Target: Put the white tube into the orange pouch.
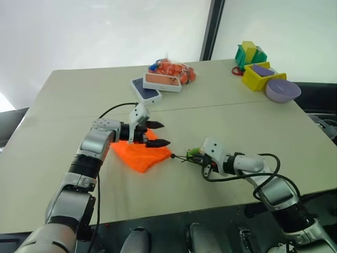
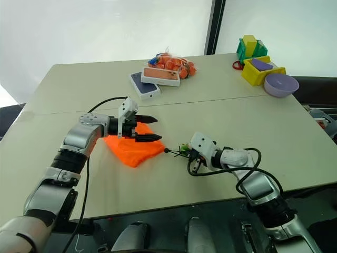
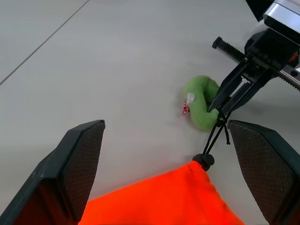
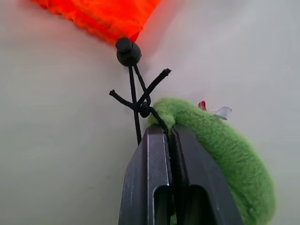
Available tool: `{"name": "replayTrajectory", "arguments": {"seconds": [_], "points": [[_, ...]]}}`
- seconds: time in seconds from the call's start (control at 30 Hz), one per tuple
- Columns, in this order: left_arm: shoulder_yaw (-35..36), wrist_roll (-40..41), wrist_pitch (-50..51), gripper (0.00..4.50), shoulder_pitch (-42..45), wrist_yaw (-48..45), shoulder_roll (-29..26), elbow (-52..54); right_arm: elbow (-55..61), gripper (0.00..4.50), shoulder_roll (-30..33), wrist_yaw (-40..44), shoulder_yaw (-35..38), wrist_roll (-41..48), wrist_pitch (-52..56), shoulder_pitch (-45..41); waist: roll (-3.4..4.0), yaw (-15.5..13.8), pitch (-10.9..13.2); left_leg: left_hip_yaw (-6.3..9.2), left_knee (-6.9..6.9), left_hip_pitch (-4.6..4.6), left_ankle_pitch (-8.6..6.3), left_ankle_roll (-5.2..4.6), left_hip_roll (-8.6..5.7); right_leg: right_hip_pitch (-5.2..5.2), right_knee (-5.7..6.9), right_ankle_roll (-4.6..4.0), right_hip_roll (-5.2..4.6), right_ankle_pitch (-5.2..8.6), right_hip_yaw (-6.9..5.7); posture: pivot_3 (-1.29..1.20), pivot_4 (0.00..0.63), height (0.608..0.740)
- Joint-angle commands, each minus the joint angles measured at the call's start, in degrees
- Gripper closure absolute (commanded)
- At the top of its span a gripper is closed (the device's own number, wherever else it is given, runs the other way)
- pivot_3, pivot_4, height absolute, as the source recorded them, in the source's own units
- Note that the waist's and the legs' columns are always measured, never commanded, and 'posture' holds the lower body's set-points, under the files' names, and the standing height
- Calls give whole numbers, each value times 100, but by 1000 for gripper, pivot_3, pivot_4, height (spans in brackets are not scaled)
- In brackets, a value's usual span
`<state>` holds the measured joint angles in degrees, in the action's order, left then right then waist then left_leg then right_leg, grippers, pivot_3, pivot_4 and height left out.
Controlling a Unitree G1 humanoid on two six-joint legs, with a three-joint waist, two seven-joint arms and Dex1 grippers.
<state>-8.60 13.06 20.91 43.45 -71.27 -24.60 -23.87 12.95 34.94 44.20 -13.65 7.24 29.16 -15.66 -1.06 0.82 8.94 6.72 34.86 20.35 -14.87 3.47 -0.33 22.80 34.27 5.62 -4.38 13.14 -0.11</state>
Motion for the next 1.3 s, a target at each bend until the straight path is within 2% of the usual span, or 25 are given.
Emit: {"name": "replayTrajectory", "arguments": {"seconds": [0.03,0.2,0.33,0.6,0.87,1.17,1.3], "points": [[-72,-42,-146,0,228,-155,-24,-169,373,4475,76,-12,360,105,-194,44,0,0,0,0,0,0,0,0,0,0,0,0,0,0,0,0,150,740],[-35,-80,-465,0,456,-109,37,-465,555,4475,-3,-58,663,330,-15,39,-1,-2,1,0,3,1,0,0,0,0,0,-1,0,0,-1,0,150,740],[128,-4,-849,0,341,65,64,-191,714,4475,-138,-69,797,641,239,33,-1,0,0,0,2,1,0,0,0,-1,-1,0,0,0,0,0,150,740],[247,50,-840,0,-689,402,-260,1169,1033,4475,-550,-177,1332,1684,923,24,10,1,2,1,-1,-2,-4,-7,1,1,0,-17,0,-10,1,0,150,740],[487,107,-889,0,-1484,1100,-310,2312,941,4475,-672,-280,1486,2191,1188,-77,13,-5,3,1,13,0,-5,-7,0,-7,-3,-20,-4,9,1,0,150,740],[177,-1047,-2715,0,-2485,2481,-63,3119,795,4475,-995,-594,1699,2765,1599,-209,16,-11,3,1,10,-2,-5,-7,0,-7,-4,-23,-4,7,1,0,150,740],[105,-1473,-3363,0,-2849,2832,-137,3204,710,4475,-1094,-747,1815,2982,1789,-267,19,-25,6,0,11,0,-5,-7,0,-7,-4,-33,-4,3,2,0,150,740]]}}
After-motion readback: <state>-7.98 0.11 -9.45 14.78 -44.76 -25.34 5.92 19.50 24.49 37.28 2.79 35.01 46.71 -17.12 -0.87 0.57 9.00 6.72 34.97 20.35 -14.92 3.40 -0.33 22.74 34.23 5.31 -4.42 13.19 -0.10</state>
